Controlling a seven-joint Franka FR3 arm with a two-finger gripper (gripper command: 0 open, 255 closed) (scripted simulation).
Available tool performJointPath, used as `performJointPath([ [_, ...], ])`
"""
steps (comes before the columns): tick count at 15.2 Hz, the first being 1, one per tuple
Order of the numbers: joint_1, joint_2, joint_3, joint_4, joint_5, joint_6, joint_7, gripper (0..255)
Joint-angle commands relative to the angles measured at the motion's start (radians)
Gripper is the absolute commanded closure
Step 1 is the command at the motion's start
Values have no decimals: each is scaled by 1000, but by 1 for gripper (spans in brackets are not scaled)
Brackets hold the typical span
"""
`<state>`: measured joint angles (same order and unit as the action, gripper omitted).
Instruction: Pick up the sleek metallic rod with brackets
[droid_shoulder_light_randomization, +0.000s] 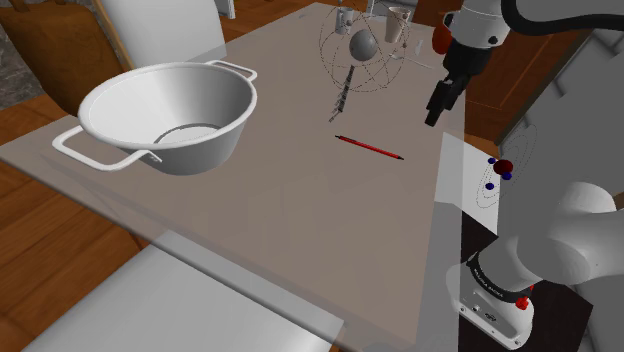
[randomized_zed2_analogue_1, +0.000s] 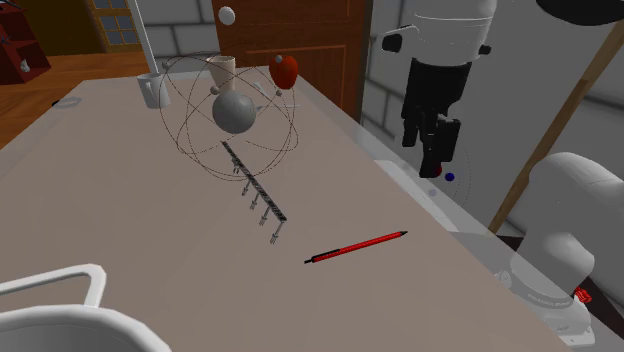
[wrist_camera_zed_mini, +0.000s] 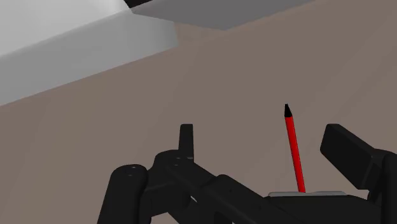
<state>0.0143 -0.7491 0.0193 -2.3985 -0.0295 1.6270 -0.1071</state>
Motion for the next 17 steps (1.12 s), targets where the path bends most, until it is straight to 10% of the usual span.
performJointPath([
  [1,0,0,0,0,0,0,0,0],
  [17,-114,415,86,120,228,584,579,0],
])
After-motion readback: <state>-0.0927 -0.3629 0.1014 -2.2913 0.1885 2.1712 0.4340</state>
